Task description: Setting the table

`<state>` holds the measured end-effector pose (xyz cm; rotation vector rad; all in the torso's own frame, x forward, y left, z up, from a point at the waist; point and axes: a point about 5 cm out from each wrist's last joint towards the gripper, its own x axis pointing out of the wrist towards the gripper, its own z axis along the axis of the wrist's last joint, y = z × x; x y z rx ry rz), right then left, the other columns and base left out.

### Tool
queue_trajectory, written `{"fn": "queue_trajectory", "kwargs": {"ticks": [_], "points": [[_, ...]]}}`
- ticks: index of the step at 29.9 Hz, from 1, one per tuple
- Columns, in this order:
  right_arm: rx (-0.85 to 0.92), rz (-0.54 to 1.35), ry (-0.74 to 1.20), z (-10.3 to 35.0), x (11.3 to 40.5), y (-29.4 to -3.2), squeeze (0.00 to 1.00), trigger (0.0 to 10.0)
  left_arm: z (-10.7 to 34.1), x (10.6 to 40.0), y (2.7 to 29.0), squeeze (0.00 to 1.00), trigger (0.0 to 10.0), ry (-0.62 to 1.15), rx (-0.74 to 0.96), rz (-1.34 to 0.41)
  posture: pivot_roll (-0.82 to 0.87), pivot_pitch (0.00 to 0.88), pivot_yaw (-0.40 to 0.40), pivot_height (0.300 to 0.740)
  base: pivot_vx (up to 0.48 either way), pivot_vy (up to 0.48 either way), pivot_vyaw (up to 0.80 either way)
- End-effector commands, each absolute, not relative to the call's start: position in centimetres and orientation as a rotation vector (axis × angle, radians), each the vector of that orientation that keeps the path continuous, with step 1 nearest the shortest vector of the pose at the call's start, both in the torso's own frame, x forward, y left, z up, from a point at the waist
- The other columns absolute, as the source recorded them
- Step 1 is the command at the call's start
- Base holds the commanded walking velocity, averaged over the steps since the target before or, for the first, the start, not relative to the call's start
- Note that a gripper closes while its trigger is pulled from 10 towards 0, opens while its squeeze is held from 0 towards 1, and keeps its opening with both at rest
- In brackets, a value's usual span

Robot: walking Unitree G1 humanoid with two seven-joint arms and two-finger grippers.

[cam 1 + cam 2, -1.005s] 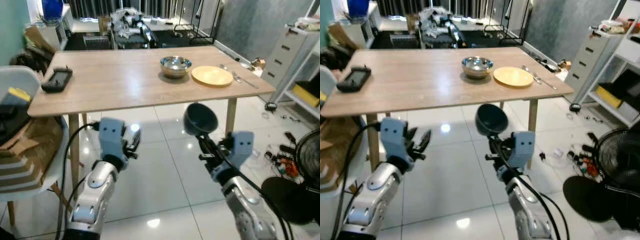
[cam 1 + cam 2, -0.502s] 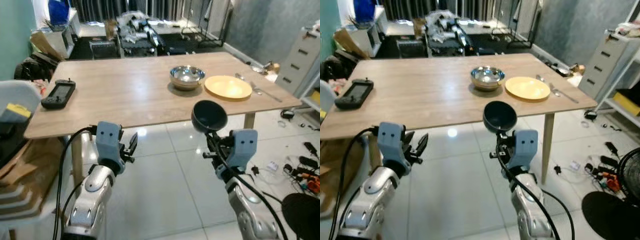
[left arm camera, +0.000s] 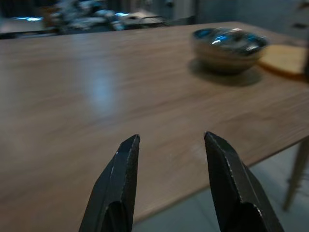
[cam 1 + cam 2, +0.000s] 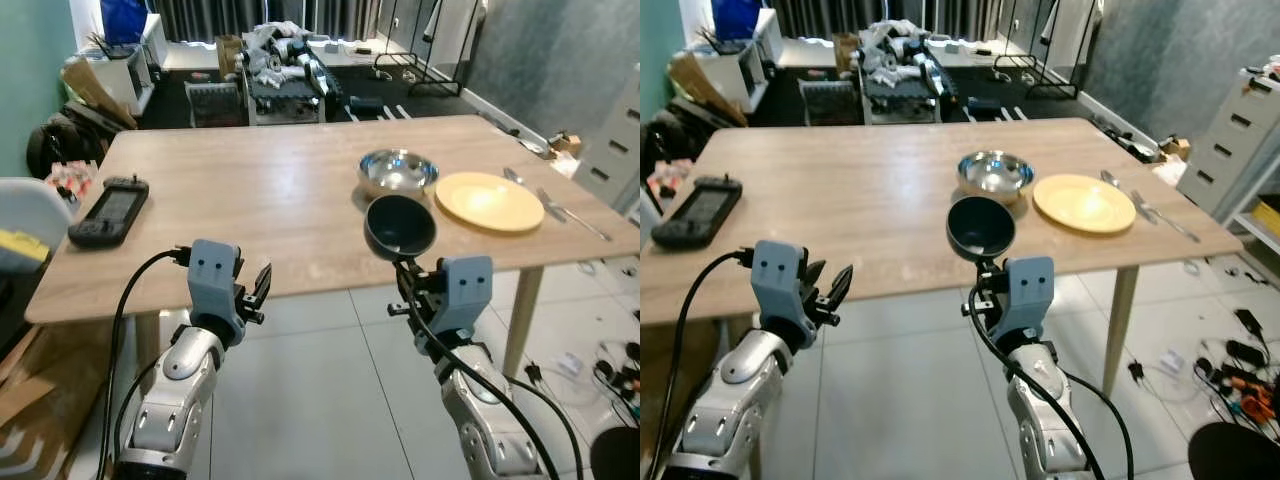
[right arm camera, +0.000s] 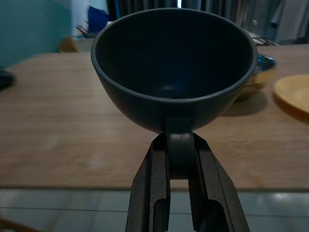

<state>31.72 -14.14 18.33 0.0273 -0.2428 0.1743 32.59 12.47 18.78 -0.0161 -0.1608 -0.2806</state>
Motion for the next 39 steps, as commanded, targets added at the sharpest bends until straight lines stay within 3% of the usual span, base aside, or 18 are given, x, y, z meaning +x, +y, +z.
{"fn": "queue_trajectory", "kwargs": {"ticks": [1,27,39], "points": [[0.019,0.174,-0.256,18.4,31.7,-14.1,0.0,10.0,18.4,32.4,12.6,0.0,10.0,-0.146,-0.014,-0.283,0.12,0.074,0.052,0.74,0.48,0.0,0.0],[-0.006,0.228,-0.244,18.1,31.7,-13.2,0.0,10.0,18.4,32.4,12.9,0.0,10.0,-0.14,0.015,-0.277,0.12,0.078,0.053,0.74,0.448,0.0,0.0],[-0.109,0.277,-0.207,17.5,31.7,-12.2,0.0,10.0,18.1,32.2,13.0,0.0,10.0,-0.121,0.021,-0.276,0.13,0.088,0.053,0.74,0.025,0.0,0.0]]}}
